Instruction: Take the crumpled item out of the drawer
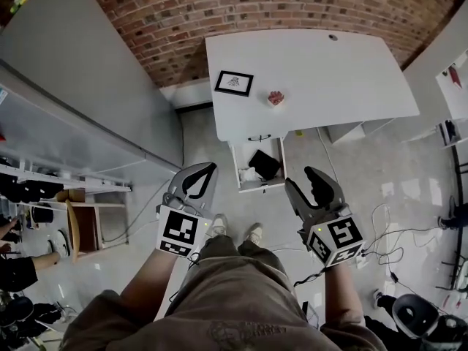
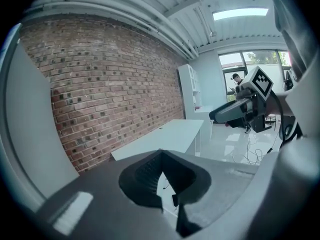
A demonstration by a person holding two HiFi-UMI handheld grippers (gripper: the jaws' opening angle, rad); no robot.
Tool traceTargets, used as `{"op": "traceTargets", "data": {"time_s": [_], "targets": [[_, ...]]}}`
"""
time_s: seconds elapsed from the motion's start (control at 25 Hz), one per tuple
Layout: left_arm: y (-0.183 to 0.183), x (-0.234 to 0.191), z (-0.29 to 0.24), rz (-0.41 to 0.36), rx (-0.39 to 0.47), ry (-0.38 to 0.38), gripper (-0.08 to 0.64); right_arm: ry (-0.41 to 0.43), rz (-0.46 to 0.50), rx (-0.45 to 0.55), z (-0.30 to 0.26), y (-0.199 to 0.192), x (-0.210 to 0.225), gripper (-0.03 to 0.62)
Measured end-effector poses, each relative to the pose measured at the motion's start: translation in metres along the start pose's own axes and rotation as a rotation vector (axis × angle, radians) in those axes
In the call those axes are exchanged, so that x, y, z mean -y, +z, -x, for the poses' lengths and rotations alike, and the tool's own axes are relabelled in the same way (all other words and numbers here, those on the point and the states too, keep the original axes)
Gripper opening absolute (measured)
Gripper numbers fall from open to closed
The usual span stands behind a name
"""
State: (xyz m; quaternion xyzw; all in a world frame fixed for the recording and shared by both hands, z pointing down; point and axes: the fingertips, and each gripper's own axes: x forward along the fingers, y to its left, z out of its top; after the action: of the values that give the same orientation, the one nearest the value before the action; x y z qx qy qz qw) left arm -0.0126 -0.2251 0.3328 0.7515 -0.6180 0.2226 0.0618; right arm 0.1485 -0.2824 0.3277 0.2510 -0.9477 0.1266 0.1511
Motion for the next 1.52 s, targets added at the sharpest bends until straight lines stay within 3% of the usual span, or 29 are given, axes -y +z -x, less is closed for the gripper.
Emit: {"op": "traceTargets", "data": {"time_s": [0.36, 0.72, 0.84, 1.0, 1.24, 1.52], "targets": [[-0.046, -0.020, -0.022, 0.024, -0.071, -0.026, 0.000, 0.116, 0.101, -0.322, -0.078, -0.074, -0.004, 0.238], [-0.110, -0.037, -0.069, 0.056, -0.142, -0.061, 0.000, 0.146, 0.147, -0.468, -0.148, -0.146, 0.005, 0.236], [-0.137, -0.041, -0.085, 0.063, -0.167, -0.069, 0.000, 0.156, 0.123, -0.516, -0.169, -0.180, 0.010, 0.236], [-0.179, -0.044, -0.109, 0.060, -0.204, -0.077, 0.000, 0.158, 0.078, -0.580, -0.201, -0.234, 0.021, 0.236], [-0.242, -0.037, -0.140, 0.057, -0.250, -0.113, 0.000, 0.166, 0.138, -0.670, -0.240, -0.308, 0.028, 0.236], [-0.333, -0.032, -0.170, 0.114, -0.331, -0.140, 0.000, 0.175, 0.183, -0.755, -0.288, -0.397, 0.034, 0.223]]}}
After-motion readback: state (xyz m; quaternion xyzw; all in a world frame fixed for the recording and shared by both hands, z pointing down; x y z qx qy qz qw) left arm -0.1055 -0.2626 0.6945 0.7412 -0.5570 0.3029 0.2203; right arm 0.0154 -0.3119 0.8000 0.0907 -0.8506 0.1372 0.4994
